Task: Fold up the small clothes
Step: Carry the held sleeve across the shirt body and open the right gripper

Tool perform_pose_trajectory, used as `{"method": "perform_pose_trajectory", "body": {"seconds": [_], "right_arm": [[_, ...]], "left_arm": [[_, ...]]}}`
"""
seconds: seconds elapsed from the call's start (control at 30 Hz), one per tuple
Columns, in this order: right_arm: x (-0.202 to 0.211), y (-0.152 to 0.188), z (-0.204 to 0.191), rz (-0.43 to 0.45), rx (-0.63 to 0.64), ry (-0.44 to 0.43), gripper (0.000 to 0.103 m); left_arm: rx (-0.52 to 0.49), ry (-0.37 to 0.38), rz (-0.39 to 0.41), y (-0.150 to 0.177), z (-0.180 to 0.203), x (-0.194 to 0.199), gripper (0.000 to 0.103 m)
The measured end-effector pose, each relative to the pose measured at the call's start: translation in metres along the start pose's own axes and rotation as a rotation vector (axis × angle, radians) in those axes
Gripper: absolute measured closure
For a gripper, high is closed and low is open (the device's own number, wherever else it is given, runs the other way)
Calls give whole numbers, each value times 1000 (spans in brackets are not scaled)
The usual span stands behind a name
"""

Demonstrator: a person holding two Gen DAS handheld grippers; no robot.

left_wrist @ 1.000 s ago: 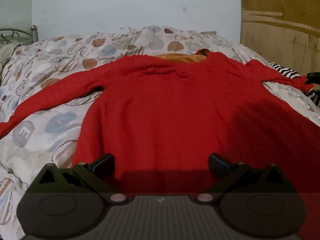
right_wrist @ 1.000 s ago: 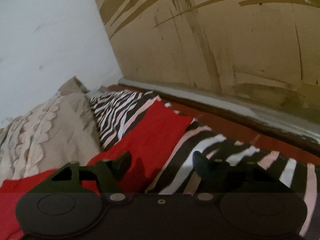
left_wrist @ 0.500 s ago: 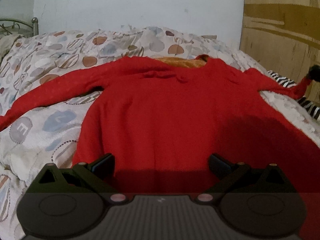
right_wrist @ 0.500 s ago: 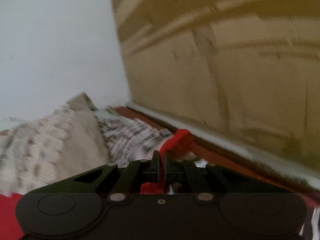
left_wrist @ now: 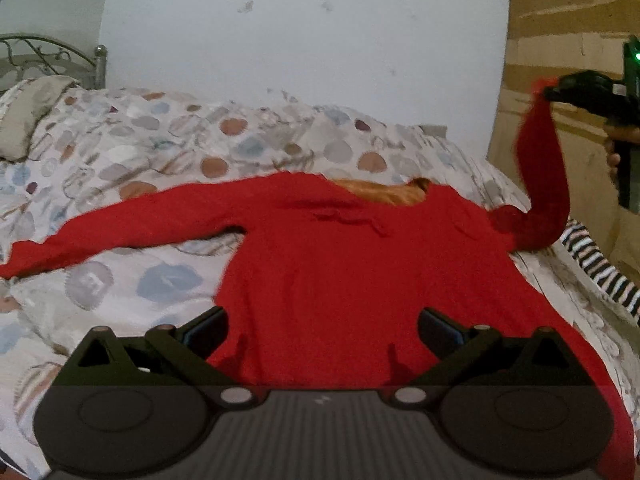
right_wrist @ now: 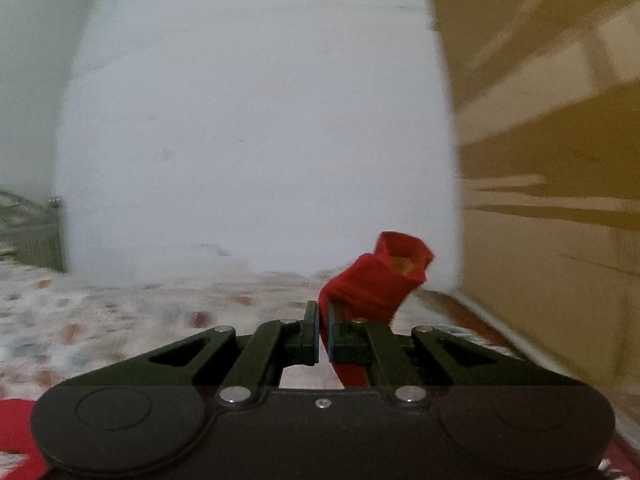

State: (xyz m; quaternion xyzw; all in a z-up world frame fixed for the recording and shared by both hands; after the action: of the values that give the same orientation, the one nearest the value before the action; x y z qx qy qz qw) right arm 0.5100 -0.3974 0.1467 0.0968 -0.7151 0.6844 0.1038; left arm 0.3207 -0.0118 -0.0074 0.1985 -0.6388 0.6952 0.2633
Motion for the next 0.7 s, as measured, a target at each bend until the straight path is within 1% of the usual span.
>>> {"method": "perform_pose_trajectory", "body": {"seconds": [0.1, 0.2, 0.3, 0.43, 0.47, 0.53, 0.6, 0.7], "right_arm": [[5, 4, -61, -17, 65, -107, 100], [7, 24, -118, -52, 127, -208, 100], [11, 62, -176, -88, 265, -277, 100], [12, 122, -228, -168, 497, -337, 100], [14, 134, -237, -169, 563, -343, 101], [23, 156, -251, -134, 716, -340, 101], [30, 170, -254, -120, 841, -343, 101], [44, 201, -254, -116, 1008, -344, 101]], "left_arm": [[22, -16, 10, -1, -12, 6, 0], [48, -35, 11, 0, -26, 9, 0], [64, -49, 11, 2, -36, 12, 0], [66, -76, 10, 6, -49, 13, 0], [68, -81, 9, 6, -51, 13, 0], [74, -87, 7, 7, -56, 10, 0], [79, -84, 12, 5, -59, 7, 1], [124, -107, 61, -6, -68, 5, 1]]}}
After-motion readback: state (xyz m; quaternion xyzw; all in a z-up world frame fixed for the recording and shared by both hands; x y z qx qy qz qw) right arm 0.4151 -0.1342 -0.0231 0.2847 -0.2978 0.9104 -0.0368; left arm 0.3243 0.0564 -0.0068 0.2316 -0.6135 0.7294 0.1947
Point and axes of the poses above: each gripper's, at about its wrist camera, not at the fingertips, and x roughly against the way its jaws point, z to its right, y to its underside, the point moved 3 cm from there along -x, roughly the way its jaws point, and after that the axes turned 8 degrees about -z, right-handed, at the moved point
